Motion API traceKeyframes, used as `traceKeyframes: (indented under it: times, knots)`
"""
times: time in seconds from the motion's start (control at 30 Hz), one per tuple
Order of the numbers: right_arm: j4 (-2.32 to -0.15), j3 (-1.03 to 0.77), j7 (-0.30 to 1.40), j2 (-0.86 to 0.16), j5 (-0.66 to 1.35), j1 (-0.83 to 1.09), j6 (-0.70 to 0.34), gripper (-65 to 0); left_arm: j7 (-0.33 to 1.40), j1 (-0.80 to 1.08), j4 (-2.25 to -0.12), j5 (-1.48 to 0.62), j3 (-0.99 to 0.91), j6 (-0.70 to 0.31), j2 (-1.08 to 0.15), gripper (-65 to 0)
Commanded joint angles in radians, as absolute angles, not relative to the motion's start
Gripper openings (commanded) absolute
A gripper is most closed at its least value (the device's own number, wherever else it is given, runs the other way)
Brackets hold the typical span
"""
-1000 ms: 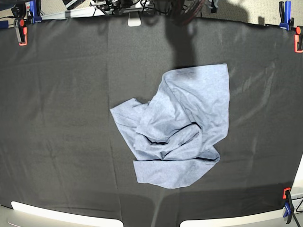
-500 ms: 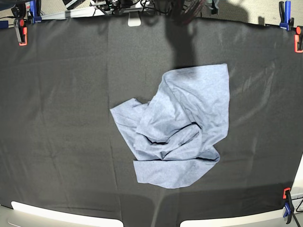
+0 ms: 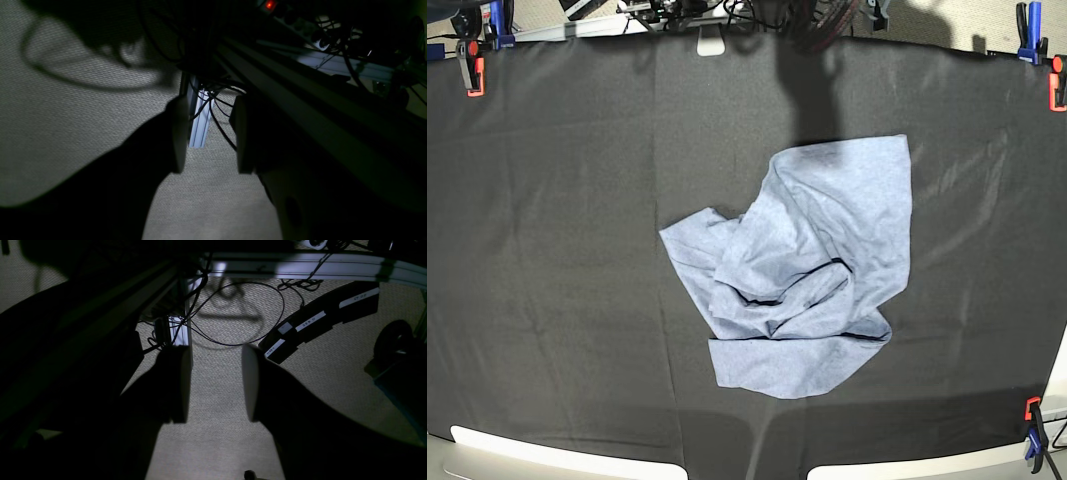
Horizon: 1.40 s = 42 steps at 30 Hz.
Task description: Layout the t-shirt on the table in an organized manner, then fold the t-shirt properly
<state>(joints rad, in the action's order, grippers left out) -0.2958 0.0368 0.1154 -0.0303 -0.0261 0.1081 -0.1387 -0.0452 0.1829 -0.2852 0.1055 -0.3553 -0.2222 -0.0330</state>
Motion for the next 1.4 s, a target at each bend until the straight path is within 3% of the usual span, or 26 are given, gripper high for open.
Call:
traceKeyframes:
  times: [0.0, 0.13, 0.3, 0.57, 0.7, 1.1, 1.37]
  knots:
    - [-0.308, 0.035, 0.113, -0.033, -0.024, 0.12, -0.146, -40.2, -0.053, 0.201, -0.298, 0.104, -0.357, -0.24, -0.034, -43.4]
    - [-0.375, 0.035, 0.112, -0.049, -0.024, 0.189, -0.146, -40.2, -0.052, 0.264, -0.389, 0.08, -0.357, -0.254, -0.035, -43.5]
    - [-0.525, 0.035, 0.133, -0.085, -0.022, 0.309, -0.157, -40.2, -0.035, 0.379, -0.572, 0.014, -0.357, -0.349, -0.035, -43.5]
    - [-0.859, 0.035, 0.165, -0.154, 0.068, 0.548, -0.195, -40.2, 0.041, 0.554, -0.851, -0.08, -0.357, -0.348, -0.049, -43.6]
    - [-1.056, 0.06, 0.165, -0.204, 0.135, 0.674, -0.194, -40.2, 0.061, 0.63, -0.965, -0.089, -0.357, -0.348, -0.075, -49.6]
    - [-1.615, 0.093, 0.171, -0.363, 0.247, 0.995, -0.195, -40.2, 0.17, 0.844, -1.342, -0.265, -0.358, -0.348, -0.175, -49.5]
    - [-1.898, 0.092, 0.198, -0.447, 0.246, 1.112, -0.195, -40.2, 0.262, 0.907, -1.59, -0.297, -0.36, -0.348, -0.236, -49.5]
